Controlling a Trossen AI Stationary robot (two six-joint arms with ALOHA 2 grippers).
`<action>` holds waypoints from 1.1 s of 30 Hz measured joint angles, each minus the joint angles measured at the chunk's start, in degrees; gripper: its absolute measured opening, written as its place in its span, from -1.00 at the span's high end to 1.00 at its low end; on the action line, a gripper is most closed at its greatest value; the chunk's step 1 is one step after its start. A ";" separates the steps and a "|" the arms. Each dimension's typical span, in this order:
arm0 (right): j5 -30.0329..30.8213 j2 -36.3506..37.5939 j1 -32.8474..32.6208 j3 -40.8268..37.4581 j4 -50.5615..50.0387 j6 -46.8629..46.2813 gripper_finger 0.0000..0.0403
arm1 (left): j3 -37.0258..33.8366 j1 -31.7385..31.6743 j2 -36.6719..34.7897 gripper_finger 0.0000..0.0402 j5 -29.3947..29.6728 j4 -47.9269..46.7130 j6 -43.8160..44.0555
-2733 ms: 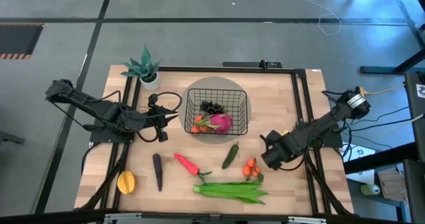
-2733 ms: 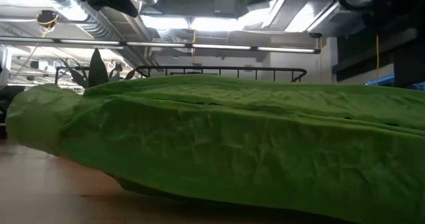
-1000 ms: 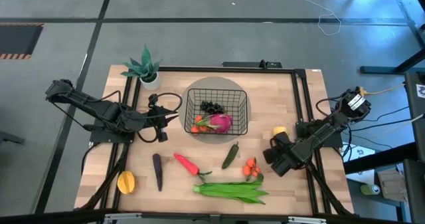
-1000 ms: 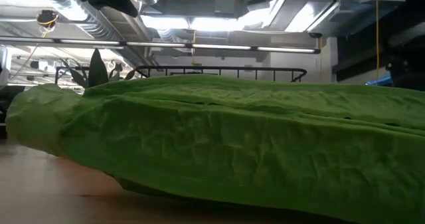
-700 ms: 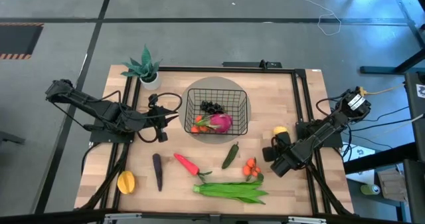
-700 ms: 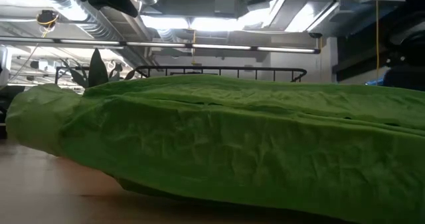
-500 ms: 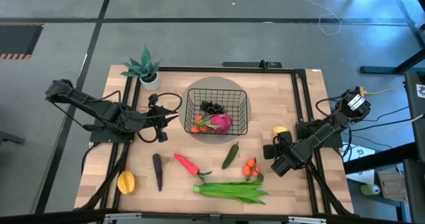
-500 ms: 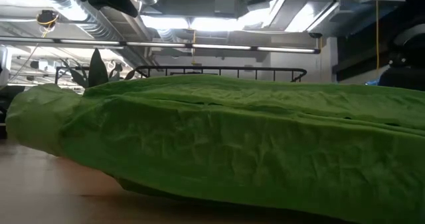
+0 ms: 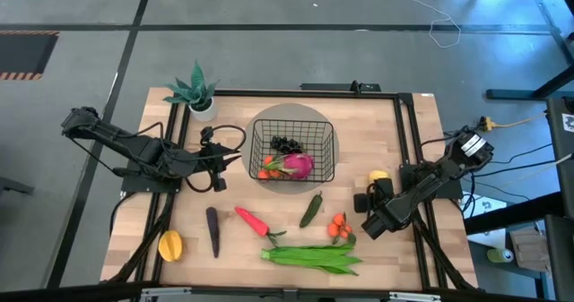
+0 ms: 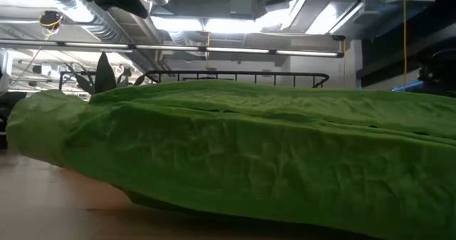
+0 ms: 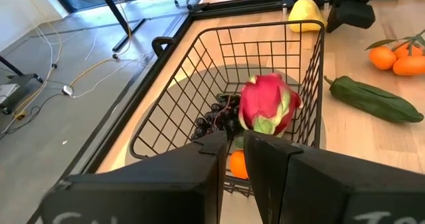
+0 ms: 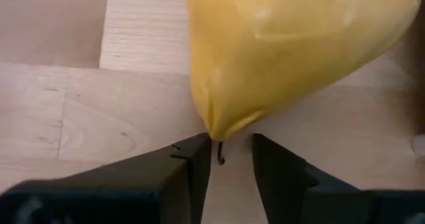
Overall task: Build produce basket
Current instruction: Put the pear into the black wire basket
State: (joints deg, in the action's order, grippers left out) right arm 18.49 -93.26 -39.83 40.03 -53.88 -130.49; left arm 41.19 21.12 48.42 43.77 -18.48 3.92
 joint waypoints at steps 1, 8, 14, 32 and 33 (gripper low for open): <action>0.14 -0.14 0.00 0.00 -0.03 -0.01 0.43 | 0.00 0.00 0.00 0.78 0.01 0.00 0.00; 0.47 -0.25 0.04 -0.15 0.06 -0.01 0.56 | 0.00 0.00 0.00 0.78 0.02 0.00 0.00; 0.64 -0.32 0.08 -0.22 -0.01 -0.01 0.78 | 0.00 0.00 0.00 0.78 0.02 -0.02 0.00; 2.85 -0.60 0.12 8.73 -8.60 4.83 1.00 | 0.00 0.00 0.00 0.78 0.00 -0.15 0.00; 3.62 -0.60 0.12 10.17 -10.07 5.24 1.00 | 0.00 0.00 0.00 0.78 0.00 -0.15 0.00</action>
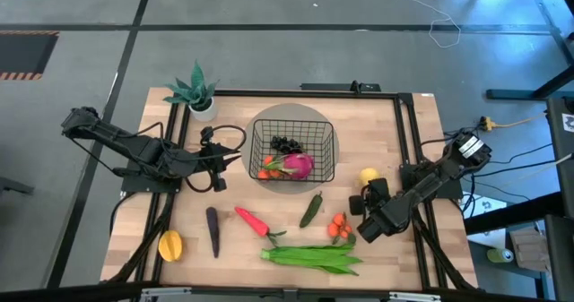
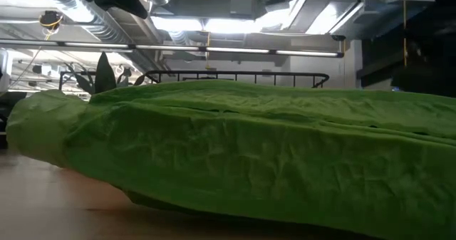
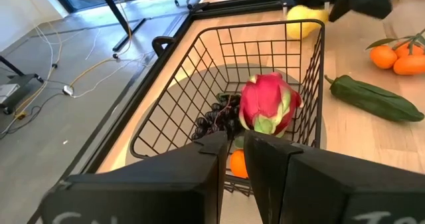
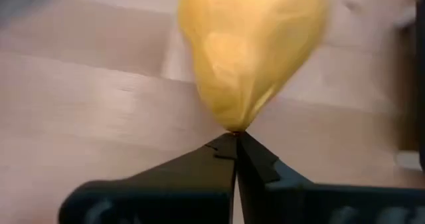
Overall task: Build produce basket
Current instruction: Put the pear into the black wire basket
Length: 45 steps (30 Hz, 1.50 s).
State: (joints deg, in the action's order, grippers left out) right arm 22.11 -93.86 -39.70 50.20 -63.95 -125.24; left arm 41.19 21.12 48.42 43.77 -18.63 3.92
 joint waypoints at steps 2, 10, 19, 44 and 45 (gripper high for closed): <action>1.91 0.04 -0.02 2.97 -2.37 1.07 1.00 | 0.00 0.00 0.00 0.78 -0.15 -0.02 -0.01; 13.88 0.11 0.18 12.88 -10.86 7.47 1.00 | 0.00 0.00 0.00 0.78 -1.30 -0.37 0.00; 32.52 0.17 2.33 18.16 -15.65 13.27 1.00 | 0.00 0.02 0.00 0.78 -1.46 -0.37 0.09; 36.33 0.19 17.75 18.33 21.05 62.92 1.00 | 0.00 0.02 0.00 0.78 -1.46 -0.35 0.44; 36.24 0.19 18.25 18.33 21.87 64.43 1.00 | 0.00 0.02 0.00 0.78 -1.46 -0.35 0.44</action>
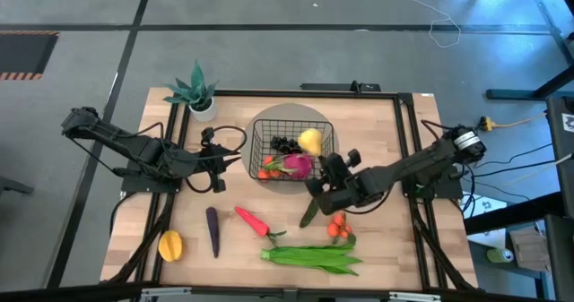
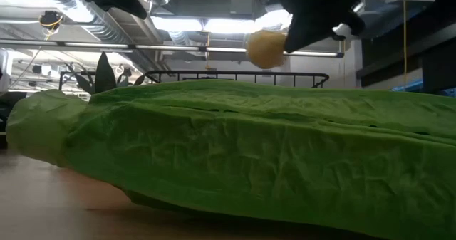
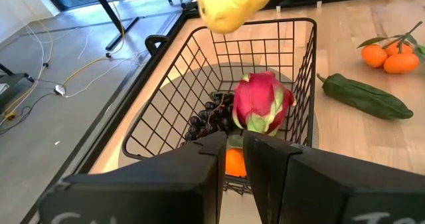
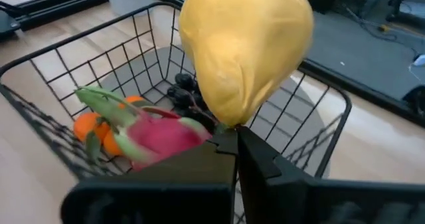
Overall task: Build produce basket
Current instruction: Put the pear into the black wire basket, then put the chili pepper into the black wire basket
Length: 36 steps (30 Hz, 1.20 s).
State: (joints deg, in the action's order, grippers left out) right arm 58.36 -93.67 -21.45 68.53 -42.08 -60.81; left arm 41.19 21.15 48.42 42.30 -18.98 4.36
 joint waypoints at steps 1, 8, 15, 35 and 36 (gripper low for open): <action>0.01 0.00 0.44 0.00 0.58 1.03 1.00 | 0.00 0.00 0.00 0.78 0.00 0.00 0.00; -0.05 0.04 1.84 -0.55 0.62 0.87 1.00 | 0.00 -0.02 0.00 0.78 0.00 0.00 0.00; -0.01 0.04 1.79 -0.59 0.76 1.15 1.00 | 0.00 -0.01 0.00 0.78 0.00 0.01 0.01; 0.36 0.04 1.86 -0.66 0.91 1.08 0.54 | 0.00 -0.01 0.00 0.78 0.00 0.01 0.11; 0.37 0.04 1.86 -0.66 0.91 1.08 0.51 | 0.00 0.00 0.00 0.78 0.00 0.00 0.11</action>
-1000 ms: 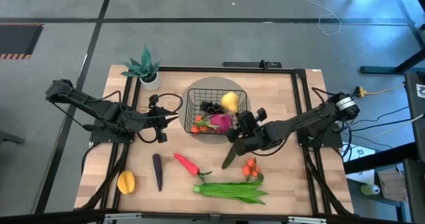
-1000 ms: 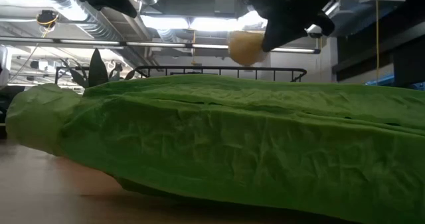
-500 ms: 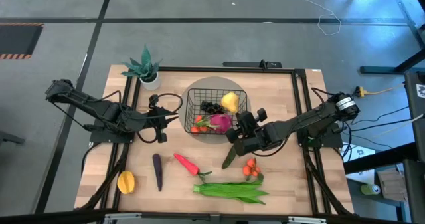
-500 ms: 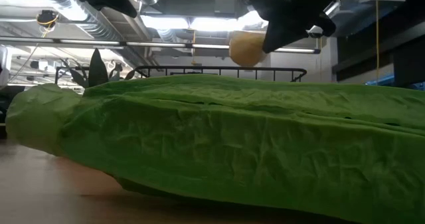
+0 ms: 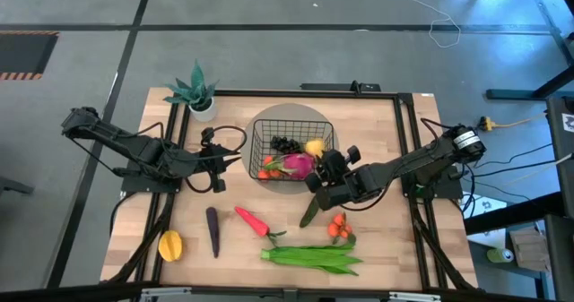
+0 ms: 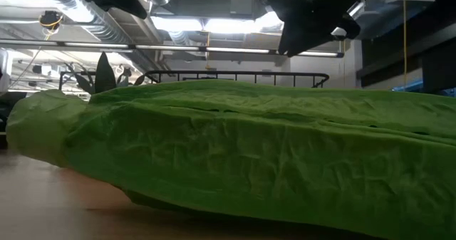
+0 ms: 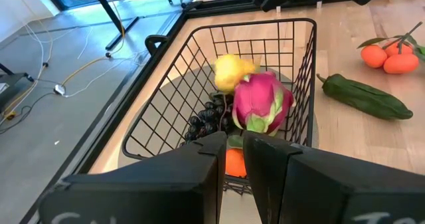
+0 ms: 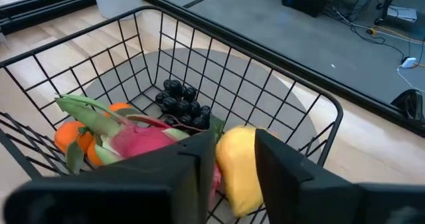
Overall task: Build produce basket
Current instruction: Put the chili pepper into the black wire basket
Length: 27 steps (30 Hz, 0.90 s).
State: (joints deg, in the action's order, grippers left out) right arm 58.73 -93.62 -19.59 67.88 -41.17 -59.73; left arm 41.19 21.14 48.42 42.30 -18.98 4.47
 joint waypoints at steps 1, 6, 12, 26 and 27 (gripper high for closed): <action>0.01 0.00 0.00 0.00 0.00 0.02 0.49 | 0.00 -0.02 0.00 0.78 0.00 0.00 0.02; -0.28 0.00 0.00 0.00 0.07 -0.13 0.47 | 0.00 -0.02 0.00 0.78 0.00 0.02 0.09; -4.06 0.00 -0.87 -0.02 6.41 5.41 0.46 | 0.00 -0.01 0.00 0.78 0.00 0.02 0.07; -21.70 0.04 -7.34 2.05 17.42 32.87 0.46 | 0.00 -0.02 0.00 0.78 0.00 0.02 0.04; -24.16 0.04 -7.63 2.05 17.44 32.53 0.46 | 0.00 -0.02 0.00 0.78 0.00 0.00 0.04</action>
State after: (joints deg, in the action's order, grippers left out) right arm 34.57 -93.58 -27.22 69.93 -23.73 -27.19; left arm 41.19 21.13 48.42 42.30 -18.98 4.51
